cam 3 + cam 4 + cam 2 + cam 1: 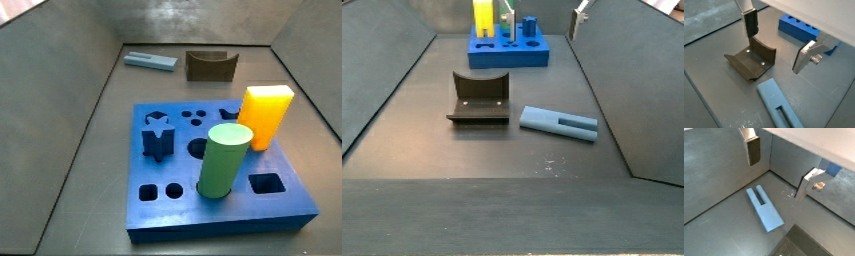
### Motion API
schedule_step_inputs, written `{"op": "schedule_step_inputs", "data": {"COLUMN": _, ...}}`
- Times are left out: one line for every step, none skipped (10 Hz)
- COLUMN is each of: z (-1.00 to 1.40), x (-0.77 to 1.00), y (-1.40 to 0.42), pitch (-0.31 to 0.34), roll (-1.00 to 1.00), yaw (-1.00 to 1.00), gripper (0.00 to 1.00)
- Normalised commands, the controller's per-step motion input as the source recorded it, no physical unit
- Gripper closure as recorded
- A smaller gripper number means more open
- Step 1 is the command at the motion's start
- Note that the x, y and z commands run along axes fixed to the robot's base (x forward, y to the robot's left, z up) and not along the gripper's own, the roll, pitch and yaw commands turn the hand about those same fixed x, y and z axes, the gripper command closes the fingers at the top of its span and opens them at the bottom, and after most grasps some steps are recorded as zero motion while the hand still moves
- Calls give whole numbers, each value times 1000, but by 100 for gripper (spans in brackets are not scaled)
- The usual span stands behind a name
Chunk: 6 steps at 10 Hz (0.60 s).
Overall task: Pick up the square-circle object. Move up. Place the square-circle object on the fixture. Regrasp the square-circle object. Move to above the board. Insert the square-circle object.
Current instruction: Pick up the square-circle object.
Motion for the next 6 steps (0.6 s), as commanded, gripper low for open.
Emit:
{"op": "schedule_step_inputs", "data": {"z": -29, "x": 0, "y": 60, "pitch": 0, "roll": 0, "yaw": 0, "gripper": 0}}
{"op": "schedule_step_inputs", "data": {"z": -486, "x": 286, "y": 226, "pitch": -116, "roll": -9, "yaw": 680, "gripper": 0}}
{"op": "schedule_step_inputs", "data": {"z": -631, "x": 229, "y": 46, "pitch": -157, "roll": 0, "yaw": 589, "gripper": 0}}
{"op": "schedule_step_inputs", "data": {"z": -657, "x": 40, "y": 249, "pitch": -233, "roll": 0, "yaw": 714, "gripper": 0}}
{"op": "schedule_step_inputs", "data": {"z": -740, "x": 0, "y": 234, "pitch": -189, "roll": -36, "yaw": 863, "gripper": 0}}
{"op": "schedule_step_inputs", "data": {"z": -823, "x": -31, "y": 211, "pitch": -153, "roll": -11, "yaw": 977, "gripper": 0}}
